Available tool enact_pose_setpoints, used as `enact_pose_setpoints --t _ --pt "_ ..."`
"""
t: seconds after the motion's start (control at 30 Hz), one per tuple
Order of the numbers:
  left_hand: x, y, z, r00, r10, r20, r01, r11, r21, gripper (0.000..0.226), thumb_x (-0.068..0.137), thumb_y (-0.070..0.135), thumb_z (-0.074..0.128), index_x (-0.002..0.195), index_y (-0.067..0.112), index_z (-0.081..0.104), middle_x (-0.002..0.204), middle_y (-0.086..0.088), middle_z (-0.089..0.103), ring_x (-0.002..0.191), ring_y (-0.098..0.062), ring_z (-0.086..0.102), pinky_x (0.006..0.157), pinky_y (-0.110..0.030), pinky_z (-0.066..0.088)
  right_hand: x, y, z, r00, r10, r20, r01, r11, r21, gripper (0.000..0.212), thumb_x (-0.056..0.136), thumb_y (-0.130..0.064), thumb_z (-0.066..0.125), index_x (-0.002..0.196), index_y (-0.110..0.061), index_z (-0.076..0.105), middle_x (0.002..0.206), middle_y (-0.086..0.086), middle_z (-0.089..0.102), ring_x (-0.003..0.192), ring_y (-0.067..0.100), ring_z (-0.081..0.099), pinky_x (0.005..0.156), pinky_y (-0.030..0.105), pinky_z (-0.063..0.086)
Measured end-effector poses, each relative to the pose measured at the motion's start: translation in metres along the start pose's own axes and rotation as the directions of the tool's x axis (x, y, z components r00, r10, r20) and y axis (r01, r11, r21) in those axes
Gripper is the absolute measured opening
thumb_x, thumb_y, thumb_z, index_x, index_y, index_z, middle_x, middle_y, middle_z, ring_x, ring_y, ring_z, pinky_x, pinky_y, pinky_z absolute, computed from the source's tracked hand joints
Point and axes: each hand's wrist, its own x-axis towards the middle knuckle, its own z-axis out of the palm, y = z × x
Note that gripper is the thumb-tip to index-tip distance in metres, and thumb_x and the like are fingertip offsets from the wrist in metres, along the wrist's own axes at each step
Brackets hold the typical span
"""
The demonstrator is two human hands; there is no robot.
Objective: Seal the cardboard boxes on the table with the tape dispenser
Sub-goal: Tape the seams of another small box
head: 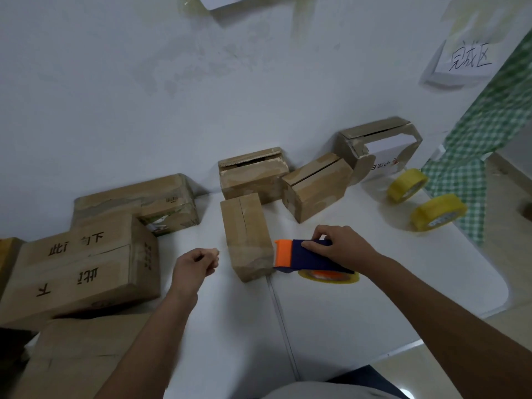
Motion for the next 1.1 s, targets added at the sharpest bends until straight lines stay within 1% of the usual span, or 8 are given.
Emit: enact_pose_setpoints --t 0.27,0.47,0.57,0.7,0.77,0.9,1.0,1.1 --pt "-0.013 -0.028 0.006 0.987 -0.075 -0.142 0.051 0.985 -0.164 0.01 0.089 0.013 0.072 0.086 0.003 0.073 0.078 -0.01 0.068 0.073 -0.018 0.063 0.07 -0.025 0.052 0.024 -0.001 -0.002 0.999 0.028 0.016 -0.027 0.998 -0.063 0.042 0.082 -0.072 0.051 0.092 -0.032 0.058 0.088 -0.01 0.057 0.076 0.0 0.053 0.059 0.019 0.037" --pt "-0.014 -0.033 0.009 0.982 -0.012 -0.19 -0.015 0.99 -0.139 0.008 0.09 0.011 0.071 0.084 0.006 0.073 0.077 -0.008 0.067 0.072 -0.017 0.062 0.071 -0.024 0.052 0.025 0.0 -0.001 0.997 0.002 0.077 0.002 0.998 -0.06 0.043 0.082 -0.07 0.053 0.089 -0.028 0.059 0.086 -0.009 0.062 0.075 0.005 0.058 0.059 0.02 0.042" --pt "-0.015 -0.037 0.014 0.982 -0.024 -0.187 -0.004 0.989 -0.149 0.007 0.089 0.012 0.071 0.084 0.009 0.073 0.079 -0.008 0.069 0.074 -0.017 0.065 0.073 -0.025 0.053 0.024 0.006 -0.004 0.997 -0.013 0.075 0.019 0.997 -0.079 0.042 0.082 -0.069 0.055 0.088 -0.028 0.059 0.084 -0.01 0.063 0.074 0.004 0.059 0.059 0.02 0.042" --pt "-0.017 -0.039 0.019 0.978 -0.04 -0.206 0.008 0.988 -0.152 0.006 0.089 0.015 0.072 0.083 0.015 0.075 0.078 -0.004 0.072 0.075 -0.016 0.067 0.067 -0.019 0.053 0.027 0.011 -0.005 0.997 -0.023 0.077 0.031 0.994 -0.105 0.04 0.083 -0.068 0.055 0.086 -0.028 0.057 0.08 -0.012 0.06 0.072 0.003 0.058 0.056 0.019 0.04" --pt "-0.018 -0.041 0.02 0.977 -0.053 -0.206 0.025 0.991 -0.134 0.005 0.088 0.017 0.073 0.084 0.015 0.075 0.076 -0.003 0.072 0.076 -0.017 0.068 0.069 -0.021 0.053 0.03 0.012 -0.005 0.997 -0.027 0.071 0.036 0.99 -0.133 0.039 0.084 -0.067 0.055 0.086 -0.028 0.057 0.079 -0.012 0.059 0.07 0.003 0.056 0.056 0.019 0.038" --pt "-0.017 -0.043 0.019 0.976 -0.089 -0.198 0.061 0.987 -0.146 0.007 0.087 0.018 0.075 0.08 0.015 0.076 0.071 -0.002 0.074 0.075 -0.018 0.069 0.067 -0.022 0.054 0.038 0.012 -0.005 0.997 -0.042 0.066 0.052 0.986 -0.158 0.04 0.084 -0.065 0.056 0.09 -0.026 0.059 0.085 -0.008 0.062 0.073 0.003 0.057 0.058 0.019 0.039" --pt "-0.014 -0.043 0.021 0.968 -0.126 -0.218 0.089 0.981 -0.172 0.012 0.089 0.017 0.072 0.079 0.012 0.077 0.075 -0.008 0.074 0.077 -0.021 0.069 0.075 -0.028 0.056 0.043 0.008 -0.005 0.996 -0.045 0.083 0.058 0.985 -0.16 0.039 0.085 -0.064 0.056 0.092 -0.026 0.058 0.088 -0.007 0.062 0.076 0.007 0.058 0.062 0.021 0.043" --pt "-0.012 -0.044 0.026 0.963 -0.126 -0.236 0.096 0.986 -0.135 0.022 0.097 0.021 0.062 0.086 0.01 0.077 0.08 -0.008 0.073 0.079 -0.019 0.068 0.08 -0.029 0.055 0.049 0.006 -0.006 0.994 -0.045 0.103 0.064 0.981 -0.181 0.039 0.085 -0.065 0.056 0.093 -0.027 0.058 0.091 -0.005 0.063 0.079 0.01 0.059 0.067 0.024 0.046"
